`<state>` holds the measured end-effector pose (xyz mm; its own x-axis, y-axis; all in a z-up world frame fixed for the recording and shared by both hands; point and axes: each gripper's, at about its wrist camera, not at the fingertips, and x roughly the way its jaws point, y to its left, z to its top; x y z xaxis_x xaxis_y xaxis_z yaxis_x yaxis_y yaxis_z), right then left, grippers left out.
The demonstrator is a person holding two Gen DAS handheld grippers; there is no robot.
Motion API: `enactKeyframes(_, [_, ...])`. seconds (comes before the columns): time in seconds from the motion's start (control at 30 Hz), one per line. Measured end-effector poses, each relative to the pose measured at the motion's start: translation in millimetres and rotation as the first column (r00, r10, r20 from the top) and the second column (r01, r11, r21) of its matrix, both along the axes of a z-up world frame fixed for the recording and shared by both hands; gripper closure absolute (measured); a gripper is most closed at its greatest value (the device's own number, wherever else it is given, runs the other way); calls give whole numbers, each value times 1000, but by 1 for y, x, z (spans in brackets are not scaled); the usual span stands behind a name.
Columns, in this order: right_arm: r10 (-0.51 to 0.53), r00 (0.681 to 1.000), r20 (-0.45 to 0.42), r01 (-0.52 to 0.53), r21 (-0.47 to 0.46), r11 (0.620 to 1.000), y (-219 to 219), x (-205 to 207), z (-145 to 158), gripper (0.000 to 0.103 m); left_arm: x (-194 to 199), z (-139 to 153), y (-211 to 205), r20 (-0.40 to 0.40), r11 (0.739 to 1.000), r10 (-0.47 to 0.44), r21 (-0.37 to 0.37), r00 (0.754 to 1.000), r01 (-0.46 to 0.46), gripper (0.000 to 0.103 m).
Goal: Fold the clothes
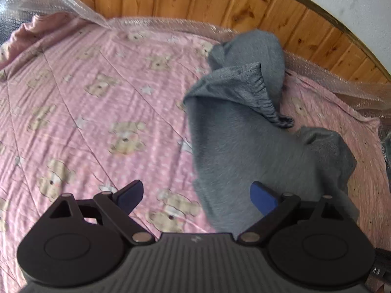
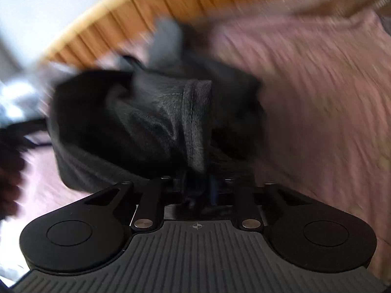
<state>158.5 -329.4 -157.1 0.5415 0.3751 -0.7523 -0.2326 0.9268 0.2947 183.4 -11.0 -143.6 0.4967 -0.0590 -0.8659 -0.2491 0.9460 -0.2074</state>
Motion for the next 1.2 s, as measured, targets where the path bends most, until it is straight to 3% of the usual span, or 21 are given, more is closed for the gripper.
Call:
enactKeyframes(0.07, [-47, 997, 67, 50, -46, 998, -5, 8, 12, 67, -2, -9, -18, -12, 999, -44, -1, 999, 44, 6])
enactKeyframes(0.13, [-91, 987, 135, 103, -88, 991, -10, 16, 25, 18, -4, -17, -36, -18, 996, -90, 11, 996, 90, 4])
enactKeyframes(0.2, [-88, 977, 195, 112, -113, 987, -5, 33, 36, 16, -4, -27, -52, -30, 991, -122, 45, 992, 124, 4])
enactKeyframes(0.33, [199, 961, 192, -179, -118, 977, 75, 114, 31, 7, 0, -48, -72, -42, 984, -147, 98, 988, 150, 8])
enactKeyframes(0.37, [292, 940, 177, -273, -127, 954, 102, 134, 23, 5, -2, -51, -71, -40, 984, -159, 74, 986, 162, 14])
enactKeyframes(0.4, [389, 909, 150, -367, -152, 918, 133, 152, 11, 5, -5, -54, -69, -37, 983, -172, 51, 984, 174, 40])
enactKeyframes(0.43, [467, 877, 113, -442, -191, 877, 159, 163, -3, 8, -7, -57, -68, -33, 982, -184, 29, 982, 185, 73])
enactKeyframes(0.47, [527, 847, 73, -499, -230, 835, 181, 171, -17, 13, -11, -52, -61, -21, 985, -168, 38, 986, 168, 86])
enactKeyframes(0.5, [582, 812, 30, -555, -266, 788, 203, 180, -31, 48, -15, -47, -54, -9, 987, -152, 47, 988, 152, 96])
enactKeyframes(0.53, [612, 791, -9, -588, -291, 755, 217, 186, -39, 101, -19, -42, -47, 4, 989, -135, 55, 991, 135, 96])
enactKeyframes(0.57, [614, 789, -12, -591, -288, 754, 221, 190, -35, 99, -23, -29, -33, 41, 992, -102, 76, 994, 99, 96])
enactKeyframes(0.67, [531, 831, 165, -514, -137, 847, 197, 191, 40, 100, -34, 31, 18, 202, 983, 12, 178, 979, -49, 96])
enactKeyframes(0.77, [365, 853, 373, -407, 39, 912, 169, 188, 127, 101, -21, 79, 69, 329, 930, 139, 279, 934, -237, 96])
enactKeyframes(0.83, [242, 861, 448, -327, 122, 937, 169, 199, 154, 99, -1, 94, 100, 369, 883, 215, 321, 904, -341, 93])
enactKeyframes(0.87, [210, 860, 465, -300, 129, 945, 175, 206, 157, 83, 14, 88, 113, 323, 871, 255, 333, 911, -362, 92])
enactKeyframes(0.9, [230, 865, 446, -290, 70, 954, 187, 217, 150, 44, 27, 82, 126, 278, 859, 292, 344, 915, -379, 87])
enactKeyframes(0.93, [267, 874, 406, -286, -16, 958, 194, 225, 139, 36, 23, 78, 125, 255, 877, 287, 319, 923, -360, 80])
enactKeyframes(1.0, [271, 895, 355, -235, -141, 962, 176, 217, 116, 36, 14, 70, 124, 210, 908, 273, 266, 939, -324, 68])
enactKeyframes(1.03, [244, 907, 343, -202, -154, 967, 151, 203, 108, 33, 9, 66, 122, 190, 922, 264, 240, 946, -306, 38])
enactKeyframes(1.1, [180, 936, 303, -129, -182, 975, 98, 171, 86, 17, -35, 54, 104, 206, 937, 215, 232, 955, -261, 13])
enactKeyframes(1.2, [28, 985, 168, 9, -218, 976, 12, 113, 41, 15, -77, 13, 73, 78, 980, 118, 152, 990, -128, 15])
